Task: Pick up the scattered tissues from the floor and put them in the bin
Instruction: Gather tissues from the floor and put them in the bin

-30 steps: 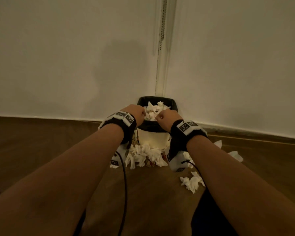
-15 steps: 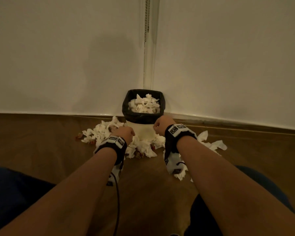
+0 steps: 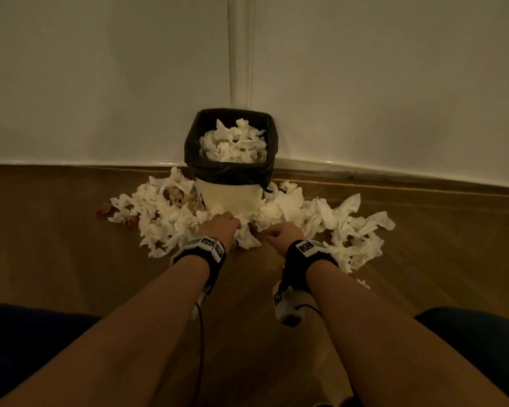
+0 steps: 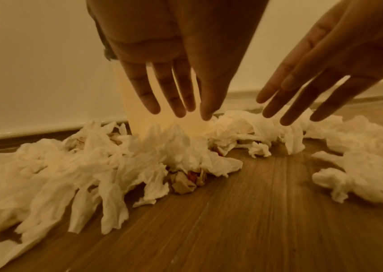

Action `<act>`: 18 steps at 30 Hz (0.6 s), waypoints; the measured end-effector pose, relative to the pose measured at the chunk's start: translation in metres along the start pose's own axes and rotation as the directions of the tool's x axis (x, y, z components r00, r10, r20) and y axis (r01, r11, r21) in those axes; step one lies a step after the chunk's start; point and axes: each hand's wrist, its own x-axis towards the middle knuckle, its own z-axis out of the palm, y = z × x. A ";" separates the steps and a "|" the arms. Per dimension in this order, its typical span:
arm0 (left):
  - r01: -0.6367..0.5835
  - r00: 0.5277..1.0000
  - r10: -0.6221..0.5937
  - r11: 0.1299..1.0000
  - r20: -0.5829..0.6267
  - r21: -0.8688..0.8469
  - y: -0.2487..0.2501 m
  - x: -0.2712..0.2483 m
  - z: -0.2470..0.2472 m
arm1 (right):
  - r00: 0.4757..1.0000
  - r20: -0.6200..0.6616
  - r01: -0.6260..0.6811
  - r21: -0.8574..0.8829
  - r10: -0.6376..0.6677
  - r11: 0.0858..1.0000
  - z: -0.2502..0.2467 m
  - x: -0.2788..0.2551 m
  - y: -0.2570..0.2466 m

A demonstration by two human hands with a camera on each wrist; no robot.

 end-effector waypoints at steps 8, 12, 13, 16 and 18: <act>-0.021 1.000 0.021 0.992 -0.001 0.125 -0.002 0.040 0.030 | 1.000 0.021 0.000 -0.043 0.001 0.999 0.024 0.025 -0.003; -0.077 0.997 0.074 0.963 0.020 0.258 0.000 0.047 0.042 | 0.999 0.039 -0.026 -0.061 0.028 0.998 0.034 0.032 0.002; -0.086 0.996 0.082 0.960 0.027 0.268 0.001 0.047 0.044 | 0.999 0.034 -0.028 -0.062 0.030 0.998 0.036 0.033 0.004; -0.076 0.997 0.071 0.969 0.029 0.237 -0.001 0.048 0.040 | 1.000 -0.003 -0.023 -0.062 0.023 0.998 0.039 0.036 0.006; -0.072 0.997 0.075 0.981 -0.013 0.181 -0.004 0.049 0.038 | 0.999 -0.028 -0.038 -0.066 0.036 0.997 0.040 0.037 0.009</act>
